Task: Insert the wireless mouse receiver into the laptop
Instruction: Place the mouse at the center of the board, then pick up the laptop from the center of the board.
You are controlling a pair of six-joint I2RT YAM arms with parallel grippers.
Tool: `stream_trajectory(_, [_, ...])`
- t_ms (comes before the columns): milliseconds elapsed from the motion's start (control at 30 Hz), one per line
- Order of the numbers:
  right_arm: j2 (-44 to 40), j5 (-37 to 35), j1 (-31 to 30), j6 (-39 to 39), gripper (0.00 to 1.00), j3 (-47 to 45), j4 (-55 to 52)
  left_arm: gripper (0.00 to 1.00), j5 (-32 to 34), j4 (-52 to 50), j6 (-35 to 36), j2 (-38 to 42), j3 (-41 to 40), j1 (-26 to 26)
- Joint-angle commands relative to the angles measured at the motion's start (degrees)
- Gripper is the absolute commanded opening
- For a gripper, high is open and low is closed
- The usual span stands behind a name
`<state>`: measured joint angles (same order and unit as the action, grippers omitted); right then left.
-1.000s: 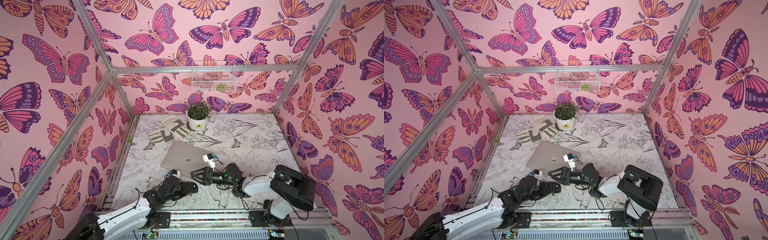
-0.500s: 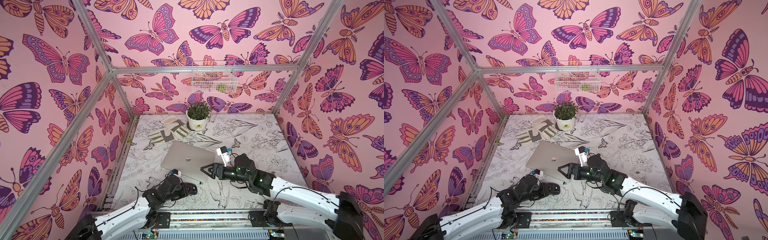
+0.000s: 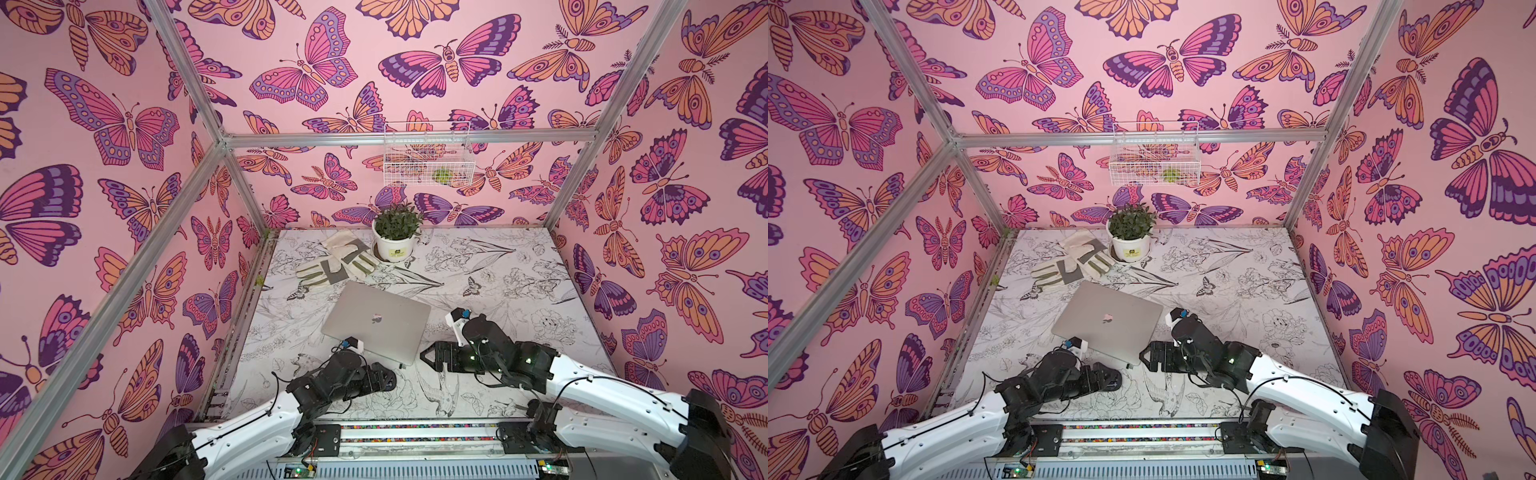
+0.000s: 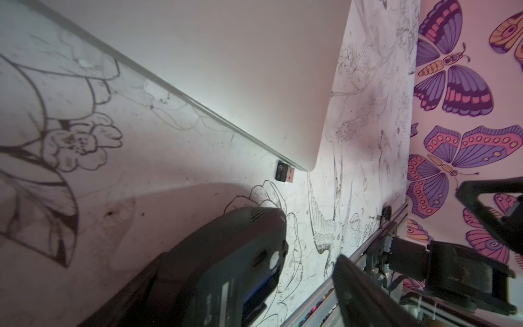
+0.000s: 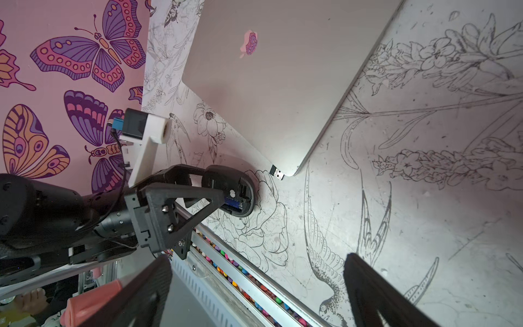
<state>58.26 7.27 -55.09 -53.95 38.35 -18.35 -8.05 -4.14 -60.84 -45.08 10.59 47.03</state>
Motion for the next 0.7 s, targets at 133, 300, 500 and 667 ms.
stream_trajectory(133, [1.19,-3.34,0.25,-0.73,0.99,2.71,-5.94,1.00,6.71,-18.80,2.77,4.36,3.73,-0.13])
stream_trajectory(300, [3.69,-5.95,0.57,-1.06,0.99,6.29,-10.08,1.00,11.14,-30.81,7.15,3.98,16.41,-2.68])
stream_trajectory(500, [9.93,-2.33,4.37,-1.22,0.99,9.37,-9.19,1.00,15.35,-46.63,17.04,-6.33,36.37,-16.01])
stream_trajectory(667, [17.31,5.85,9.17,-1.60,1.00,9.62,-3.26,1.00,12.93,-48.85,24.41,-19.23,46.62,-30.83])
